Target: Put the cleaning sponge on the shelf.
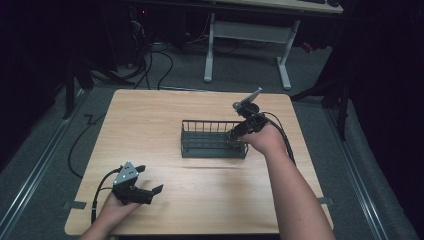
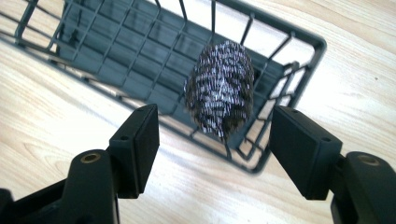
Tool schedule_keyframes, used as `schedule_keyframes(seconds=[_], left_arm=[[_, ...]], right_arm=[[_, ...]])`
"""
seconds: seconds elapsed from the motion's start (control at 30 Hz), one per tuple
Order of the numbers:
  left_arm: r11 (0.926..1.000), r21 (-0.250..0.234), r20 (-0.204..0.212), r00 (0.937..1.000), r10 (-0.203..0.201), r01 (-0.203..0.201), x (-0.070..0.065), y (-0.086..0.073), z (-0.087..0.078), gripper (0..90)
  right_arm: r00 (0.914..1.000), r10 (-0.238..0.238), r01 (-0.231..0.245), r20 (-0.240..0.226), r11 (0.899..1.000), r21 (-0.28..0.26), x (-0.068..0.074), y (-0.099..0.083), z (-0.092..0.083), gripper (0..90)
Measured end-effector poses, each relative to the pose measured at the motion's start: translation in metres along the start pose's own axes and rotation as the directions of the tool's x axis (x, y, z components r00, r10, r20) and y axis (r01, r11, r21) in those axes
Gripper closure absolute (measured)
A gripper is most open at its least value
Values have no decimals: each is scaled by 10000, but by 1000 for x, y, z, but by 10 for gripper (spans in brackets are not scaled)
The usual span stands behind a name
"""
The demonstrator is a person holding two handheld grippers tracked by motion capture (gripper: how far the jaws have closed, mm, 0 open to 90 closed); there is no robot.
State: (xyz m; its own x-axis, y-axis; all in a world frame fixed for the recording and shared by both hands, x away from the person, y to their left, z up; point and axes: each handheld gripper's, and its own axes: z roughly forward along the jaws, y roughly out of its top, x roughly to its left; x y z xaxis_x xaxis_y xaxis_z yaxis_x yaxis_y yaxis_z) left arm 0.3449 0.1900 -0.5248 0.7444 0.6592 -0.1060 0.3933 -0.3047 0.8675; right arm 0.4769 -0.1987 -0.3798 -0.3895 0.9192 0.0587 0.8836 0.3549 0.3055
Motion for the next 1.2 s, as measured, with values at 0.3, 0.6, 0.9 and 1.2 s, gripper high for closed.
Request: schedule_keyframes(seconds=[0.3,0.6,0.9,1.2], left_arm=[[9999,130,42,9999,111,-112,-2,0,4,4],[9995,268,23,9999,166,-166,-2,0,5,5],[9994,269,62,9997,227,-229,-3,0,6,5],[9989,353,102,9995,291,-294,-5,0,8,5]], right_arm=[[10000,55,-55,-5,9968,-804,-2,-39,-8,329],[9996,-263,254,-40,9869,-1596,-4,-76,-4,329],[9985,-454,318,-315,9385,-3438,-6,-130,16,327],[9980,-621,599,131,8542,-5165,-3,-194,46,299]])
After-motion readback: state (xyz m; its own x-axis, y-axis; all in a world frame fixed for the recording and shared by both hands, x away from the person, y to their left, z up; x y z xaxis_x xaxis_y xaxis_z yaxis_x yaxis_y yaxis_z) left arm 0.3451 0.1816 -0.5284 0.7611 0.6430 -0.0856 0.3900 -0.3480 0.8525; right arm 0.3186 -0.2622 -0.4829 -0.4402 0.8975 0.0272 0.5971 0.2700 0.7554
